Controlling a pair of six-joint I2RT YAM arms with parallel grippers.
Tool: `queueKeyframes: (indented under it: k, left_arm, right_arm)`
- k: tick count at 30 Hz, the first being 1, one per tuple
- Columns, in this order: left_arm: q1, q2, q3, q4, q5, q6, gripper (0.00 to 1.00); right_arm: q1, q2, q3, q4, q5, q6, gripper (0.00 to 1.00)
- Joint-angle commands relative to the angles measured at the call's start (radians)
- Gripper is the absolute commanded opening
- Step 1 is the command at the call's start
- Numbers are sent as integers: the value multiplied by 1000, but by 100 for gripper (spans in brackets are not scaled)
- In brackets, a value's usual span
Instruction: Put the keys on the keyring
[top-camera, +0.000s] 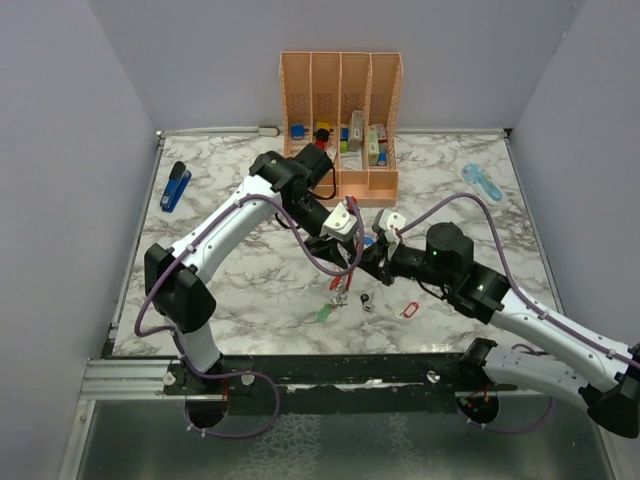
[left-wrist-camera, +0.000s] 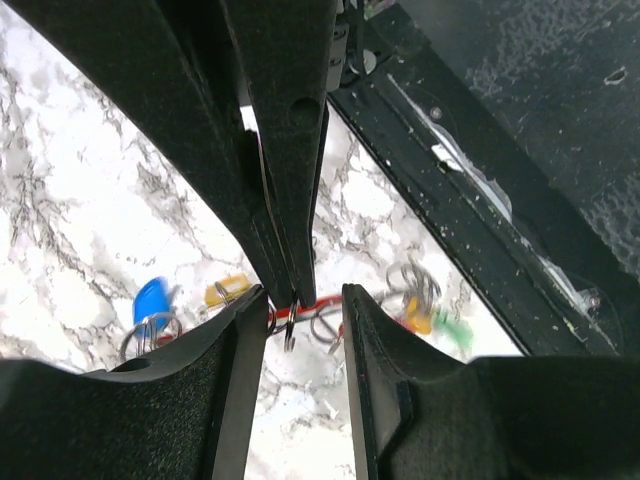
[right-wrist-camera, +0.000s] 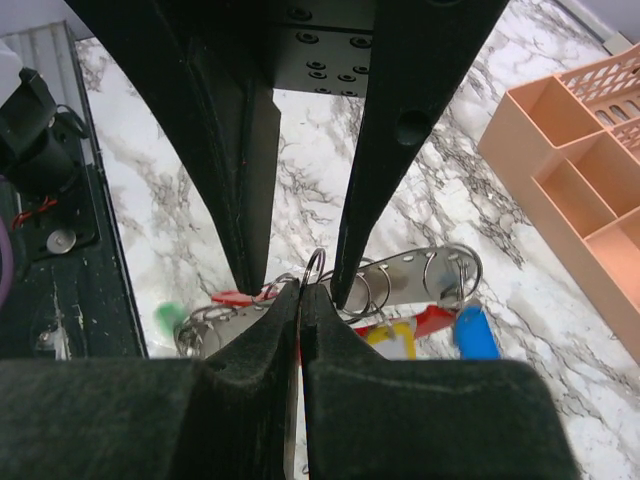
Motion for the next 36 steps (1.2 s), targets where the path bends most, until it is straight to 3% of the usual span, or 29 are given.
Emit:
queueKeyframes:
  k: [1, 7, 15, 32, 34, 36]
  left_arm:
    - [-1, 13, 56, -20, -81, -4, 38]
    - [-1, 17, 54, -20, -73, 3, 36]
    - [-1, 14, 26, -19, -79, 18, 25]
    - [1, 5, 4, -13, -97, 27, 22]
    - [1, 2, 3, -11, -83, 30, 16]
    - [1, 4, 11, -15, -70, 36, 1]
  right_arm:
    - [-2, -33, 33, 9, -4, -4, 1]
    - [-2, -34, 39, 0, -8, -6, 1]
    - [-2, -36, 36, 10, -7, -4, 1]
    - [-2, -61, 21, 6, 16, 11, 1]
    - [-2, -61, 19, 9, 12, 13, 1]
    - [-2, -57, 20, 11, 9, 15, 1]
